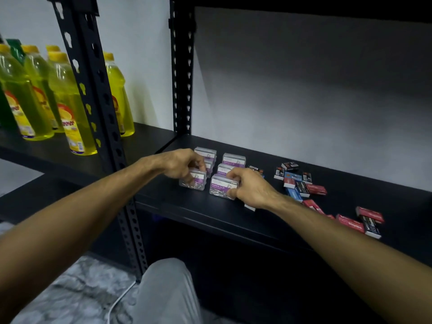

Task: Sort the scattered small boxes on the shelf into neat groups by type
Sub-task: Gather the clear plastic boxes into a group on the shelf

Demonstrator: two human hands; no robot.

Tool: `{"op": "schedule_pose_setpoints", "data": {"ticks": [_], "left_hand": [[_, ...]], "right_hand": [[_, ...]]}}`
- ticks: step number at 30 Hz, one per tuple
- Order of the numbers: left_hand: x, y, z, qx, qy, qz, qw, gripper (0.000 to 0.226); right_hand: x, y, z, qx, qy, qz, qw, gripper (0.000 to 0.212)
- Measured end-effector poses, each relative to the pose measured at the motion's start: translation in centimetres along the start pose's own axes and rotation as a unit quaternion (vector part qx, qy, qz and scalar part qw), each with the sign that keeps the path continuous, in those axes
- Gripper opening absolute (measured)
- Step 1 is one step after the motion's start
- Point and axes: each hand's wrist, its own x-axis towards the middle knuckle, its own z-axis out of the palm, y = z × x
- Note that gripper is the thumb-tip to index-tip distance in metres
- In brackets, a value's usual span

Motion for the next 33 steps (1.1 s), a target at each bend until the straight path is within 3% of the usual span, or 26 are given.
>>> {"op": "schedule_pose_setpoints", "data": {"ticks": [19, 24, 33], "left_hand": [[0.3, 0.0, -0.3, 0.002, -0.004, 0.001, 1.000, 0.037], [0.0, 1.2, -1.6, 0.009, 0.045, 0.005, 0.999, 0.038], [2.7, 6.9, -2.0, -0.011, 0.121, 0.056, 0.991, 0.025]], "right_hand": [[0.2, 0.3, 0.6, 0.014, 0.004, -0.011, 1.000, 0.048], [-0.4, 0.5, -0.8, 0.009, 0.020, -0.021, 1.000, 0.054], [-2.8, 3.6, -6.6, 0.001, 0.080, 0.016, 0.997, 0.039]]}}
